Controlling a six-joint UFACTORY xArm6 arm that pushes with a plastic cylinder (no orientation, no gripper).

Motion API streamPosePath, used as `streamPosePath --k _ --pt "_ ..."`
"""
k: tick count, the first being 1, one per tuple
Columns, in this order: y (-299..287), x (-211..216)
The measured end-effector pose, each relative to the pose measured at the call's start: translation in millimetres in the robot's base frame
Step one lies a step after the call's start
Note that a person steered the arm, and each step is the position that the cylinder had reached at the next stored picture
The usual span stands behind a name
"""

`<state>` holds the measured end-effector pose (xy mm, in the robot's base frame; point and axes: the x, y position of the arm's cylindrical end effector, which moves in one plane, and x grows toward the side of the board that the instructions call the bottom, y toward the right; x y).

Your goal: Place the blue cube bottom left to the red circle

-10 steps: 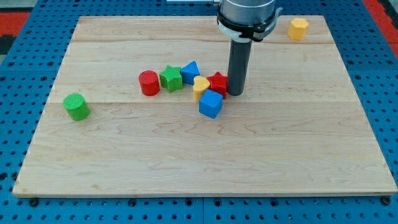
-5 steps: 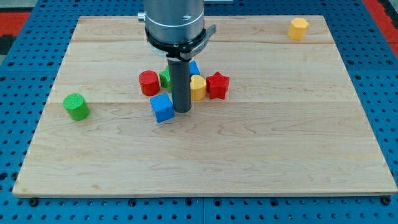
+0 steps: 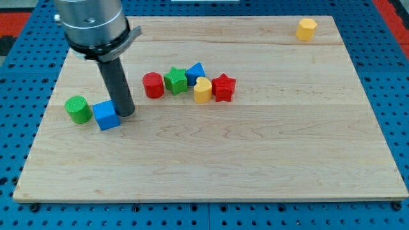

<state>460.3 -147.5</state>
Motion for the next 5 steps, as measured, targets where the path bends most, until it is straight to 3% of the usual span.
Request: streamPosePath --k 2,3,5 --pt "33 28" --pt "6 45" --pt "-26 26"
